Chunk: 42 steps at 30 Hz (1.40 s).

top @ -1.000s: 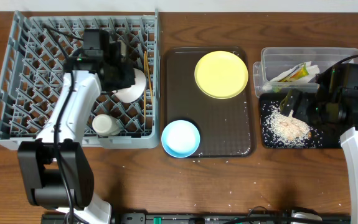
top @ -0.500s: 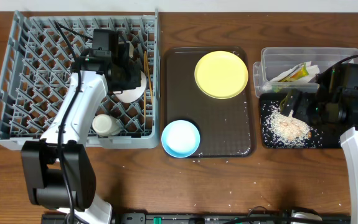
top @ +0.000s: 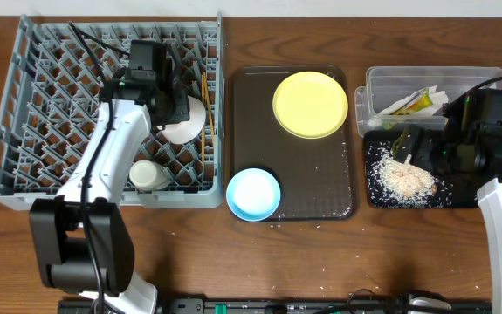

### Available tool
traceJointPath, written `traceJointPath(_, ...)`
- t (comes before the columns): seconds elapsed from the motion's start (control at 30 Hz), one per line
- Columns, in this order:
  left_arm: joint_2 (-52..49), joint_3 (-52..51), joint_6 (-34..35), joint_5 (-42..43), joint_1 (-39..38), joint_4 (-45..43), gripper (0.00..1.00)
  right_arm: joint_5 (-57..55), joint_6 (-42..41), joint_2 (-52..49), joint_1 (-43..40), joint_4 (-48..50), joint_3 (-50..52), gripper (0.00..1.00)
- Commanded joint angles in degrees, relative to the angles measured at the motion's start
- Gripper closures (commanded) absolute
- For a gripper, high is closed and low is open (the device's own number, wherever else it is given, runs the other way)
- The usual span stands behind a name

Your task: Sort waste into correct bins and load items into the dishwasher

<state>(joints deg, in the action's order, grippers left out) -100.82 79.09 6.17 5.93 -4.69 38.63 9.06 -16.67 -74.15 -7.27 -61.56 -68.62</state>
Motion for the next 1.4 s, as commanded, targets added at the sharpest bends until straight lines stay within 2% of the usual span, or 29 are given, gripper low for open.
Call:
traceJointPath(0.0,-0.8,-0.1,0.5,4.7,-1.1,0.2,0.92,0.2,0.9,-0.1,-0.6,0.0,-1.0,0.01)
traceJointPath(0.23,-0.8,-0.1,0.2,4.2,-4.2,0.3,0.92,0.2,0.9,-0.1,-0.6,0.0,-1.0,0.01)
traceJointPath(0.37,-0.6,-0.1,0.3,0.8,-4.7,0.3,0.92,0.2,0.9,-0.1,-0.6,0.0,-1.0,0.01)
traceJointPath(0.53,2.0,0.9,1.6,1.8,-4.4,0.4,0.9,0.2,0.9,-0.1,-0.6,0.0,-1.0,0.01)
traceJointPath(0.6,4.3,1.2,1.6,5.5,-5.1,0.8,0.83,0.2,0.9,-0.1,-0.6,0.0,-1.0,0.01)
traceJointPath(0.73,7.9,1.2,1.6,8.0,-8.9,4.0,0.54,0.2,0.9,-0.1,-0.6,0.0,-1.0,0.01)
traceJointPath(0.83,8.7,1.2,1.6,7.7,-14.0,7.0,0.42,0.2,0.9,-0.1,-0.6,0.0,-1.0,0.01)
traceJointPath(0.9,8.5,1.0,1.6,7.1,-17.3,9.0,0.39,0.2,0.9,-0.1,-0.6,0.0,-1.0,0.01)
traceJointPath(0.97,8.2,0.7,1.6,7.1,-20.3,10.7,0.41,0.2,0.9,-0.1,-0.6,0.0,-1.0,0.01)
traceJointPath(1.07,7.2,-0.9,3.7,6.2,-25.6,11.6,0.74,0.2,0.9,-0.1,-0.6,0.0,-1.0,0.01)
traceJointPath(1.1,6.8,-1.7,5.4,5.0,-27.1,11.6,0.91,0.2,0.9,-0.1,-0.6,0.0,-1.0,0.01)
traceJointPath(1.27,4.8,-6.3,15.2,-4.6,-33.9,11.6,0.92,0.2,0.9,-0.1,-0.6,0.0,-1.0,0.01)
traceJointPath(1.37,3.7,-9.4,22.0,-7.7,-36.4,11.1,0.92,0.2,0.9,-0.1,-0.6,0.0,-1.0,0.01)
